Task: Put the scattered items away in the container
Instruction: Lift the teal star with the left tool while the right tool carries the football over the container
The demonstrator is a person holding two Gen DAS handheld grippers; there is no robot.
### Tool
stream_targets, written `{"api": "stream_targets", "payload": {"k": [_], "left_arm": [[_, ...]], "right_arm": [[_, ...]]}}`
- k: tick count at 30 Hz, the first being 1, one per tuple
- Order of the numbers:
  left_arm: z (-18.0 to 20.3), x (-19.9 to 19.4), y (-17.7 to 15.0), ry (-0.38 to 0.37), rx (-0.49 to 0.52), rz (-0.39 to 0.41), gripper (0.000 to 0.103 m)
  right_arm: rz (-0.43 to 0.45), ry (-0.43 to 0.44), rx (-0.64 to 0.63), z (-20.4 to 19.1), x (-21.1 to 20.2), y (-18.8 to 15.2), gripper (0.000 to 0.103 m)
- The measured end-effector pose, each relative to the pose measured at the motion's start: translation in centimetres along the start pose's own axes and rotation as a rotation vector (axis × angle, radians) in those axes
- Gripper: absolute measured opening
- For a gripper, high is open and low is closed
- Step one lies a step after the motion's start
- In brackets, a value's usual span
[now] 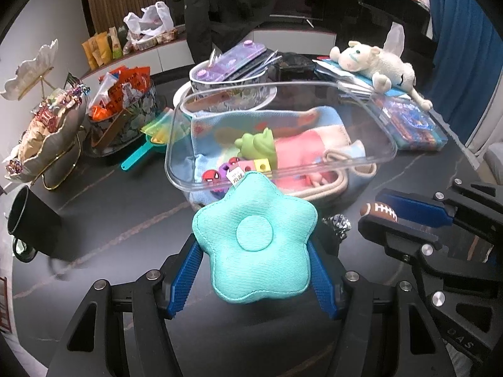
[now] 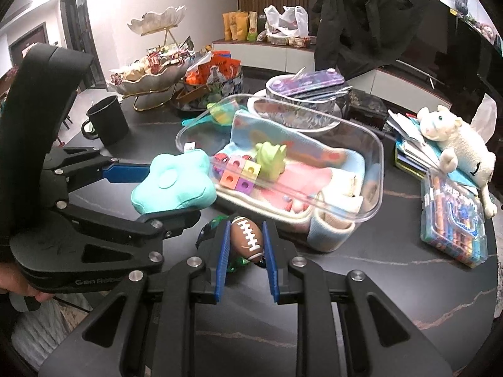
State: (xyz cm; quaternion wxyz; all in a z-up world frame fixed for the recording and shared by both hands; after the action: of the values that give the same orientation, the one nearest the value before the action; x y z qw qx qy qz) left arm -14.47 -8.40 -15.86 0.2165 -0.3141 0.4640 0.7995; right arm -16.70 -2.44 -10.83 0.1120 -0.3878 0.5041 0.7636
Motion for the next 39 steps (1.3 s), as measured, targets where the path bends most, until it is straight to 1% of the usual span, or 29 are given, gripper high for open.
{"api": "stream_targets", "payload": {"k": [9, 20, 39], "left_arm": [[0.2, -0.9, 1.0, -0.007, -0.004, 0.024, 0.062], [0.2, -1.4, 2.5, -0.008, -0.01, 0.047, 0.062], [-0.6, -0.6, 4.9, 0.004, -0.022, 0.058, 0.062]], "right_arm": [[0.033, -0.026, 0.0, 0.8, -0.6, 1.4, 0.018], [0.054, -0.046, 0.025, 2.2, -0.5, 2.9, 0.018], [0.061, -0.063, 0.041, 4.1, 0.0, 4.4, 0.018]]}}
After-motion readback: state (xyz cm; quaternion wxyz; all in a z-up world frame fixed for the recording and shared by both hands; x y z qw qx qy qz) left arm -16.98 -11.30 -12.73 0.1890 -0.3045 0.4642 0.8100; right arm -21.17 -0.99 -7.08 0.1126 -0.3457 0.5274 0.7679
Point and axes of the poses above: each gripper's, at about its wrist camera, not at the fingertips, and x roughly the way its jaws point, z to its right, y to its top, the point moved 10 cm from there along x, roughly the way its jaws point, and after that the axes turned 8 degrees about -y, right-handed, at the moved point
